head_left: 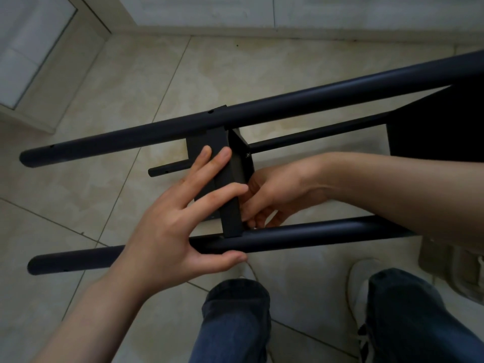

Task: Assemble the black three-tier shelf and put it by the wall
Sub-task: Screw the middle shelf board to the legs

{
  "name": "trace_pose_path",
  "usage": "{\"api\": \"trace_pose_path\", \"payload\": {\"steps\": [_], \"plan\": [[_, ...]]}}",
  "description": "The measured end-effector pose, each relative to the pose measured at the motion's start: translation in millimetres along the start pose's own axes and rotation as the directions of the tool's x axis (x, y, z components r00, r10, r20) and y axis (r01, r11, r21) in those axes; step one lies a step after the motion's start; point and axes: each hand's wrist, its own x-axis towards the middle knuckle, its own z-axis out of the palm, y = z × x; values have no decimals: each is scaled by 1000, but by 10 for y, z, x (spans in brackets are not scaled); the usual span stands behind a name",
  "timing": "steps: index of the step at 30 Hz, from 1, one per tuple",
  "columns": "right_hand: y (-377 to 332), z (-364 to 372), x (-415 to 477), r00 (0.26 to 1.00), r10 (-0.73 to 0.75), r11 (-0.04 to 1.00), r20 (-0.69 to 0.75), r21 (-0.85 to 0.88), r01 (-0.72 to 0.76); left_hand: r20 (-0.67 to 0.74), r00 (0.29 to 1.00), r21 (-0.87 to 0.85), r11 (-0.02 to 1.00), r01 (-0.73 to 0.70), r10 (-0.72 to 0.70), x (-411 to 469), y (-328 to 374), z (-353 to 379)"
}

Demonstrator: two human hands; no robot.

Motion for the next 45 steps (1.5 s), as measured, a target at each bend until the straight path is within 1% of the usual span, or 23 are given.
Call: {"api": "trace_pose_path", "payload": {"steps": [3, 8, 12, 15, 20, 23, 25, 27, 29, 32, 34, 35, 37, 38, 39, 40, 41, 42, 43, 44, 45], "plan": [[-7, 10, -8, 1000, -7, 999, -15, -39, 7, -4, 1000, -3, 1000, -5, 5, 12, -8, -3], [0, 14, -35, 1000, -21, 1000, -1, -8, 21, 1, 1000, 7, 1000, -9, 9, 9, -10, -4], [-7, 11, -20, 1000, -13, 999, -8, -42, 12, -17, 1000, 5, 1000, -25, 25, 22, -11, -10], [-13, 28, -1, 999, -11, 998, -48, -57, 9, -19, 999, 12, 999, -36, 36, 32, -27, -12], [-33, 83, -92, 988, -59, 994, -142, -100, 45, -26, 998, 38, 998, -49, 50, 20, -17, -12], [-49, 120, -241, 978, -72, 979, -197, -202, 32, -21, 999, 79, 996, -27, 29, 6, 16, -17], [-56, 162, -341, 955, -102, 946, -279, -325, 7, -5, 1000, 72, 997, 17, -16, -29, 52, -13], [-85, 244, -455, 926, -162, 886, -341, -463, -15, -3, 998, 49, 996, 69, -69, -91, 119, -10], [-108, 352, -569, 910, -193, 809, -367, -585, -65, -36, 993, 19, 994, 111, -111, -161, 205, 11], [-75, 526, -683, 881, -243, 675, -406, -723, -147, -106, 980, -38, 985, 168, -171, -244, 351, 43], [-32, 625, -717, 857, -288, 593, -429, -782, -192, -154, 963, -88, 974, 211, -223, -279, 445, 32], [-9, 659, -720, 844, -308, 570, -438, -796, -205, -195, 950, -107, 968, 227, -244, -297, 493, 17], [38, 704, -718, 822, -337, 556, -459, -802, -219, -307, 903, -154, 952, 264, -301, -348, 564, -10], [60, 719, -714, 813, -349, 556, -466, -801, -222, -357, 864, -209, 932, 296, -354, -384, 589, -24], [79, 730, -713, 805, -360, 555, -472, -801, -222, -380, 815, -293, 892, 343, -438, -426, 612, -34], [95, 738, -713, 797, -370, 558, -478, -800, -221, -354, 754, -412, 816, 406, -554, -475, 628, -44], [105, 746, -717, 789, -380, 561, -483, -799, -219, -260, 681, -564, 680, 469, -685, -518, 635, -52], [112, 750, -720, 782, -389, 561, -486, -799, -218, -97, 603, -729, 468, 499, -792, -556, 639, -56], [116, 751, -723, 777, -397, 558, -489, -800, -218, 100, 531, -848, 207, 488, -841, -586, 633, -46], [113, 750, -726, 773, -402, 554, -490, -803, -221, 269, 475, -893, -33, 448, -838, -614, 628, -33], [103, 749, -729, 772, -403, 548, -492, -805, -228, 381, 433, -892, -201, 404, -817, -642, 613, -18]]}}
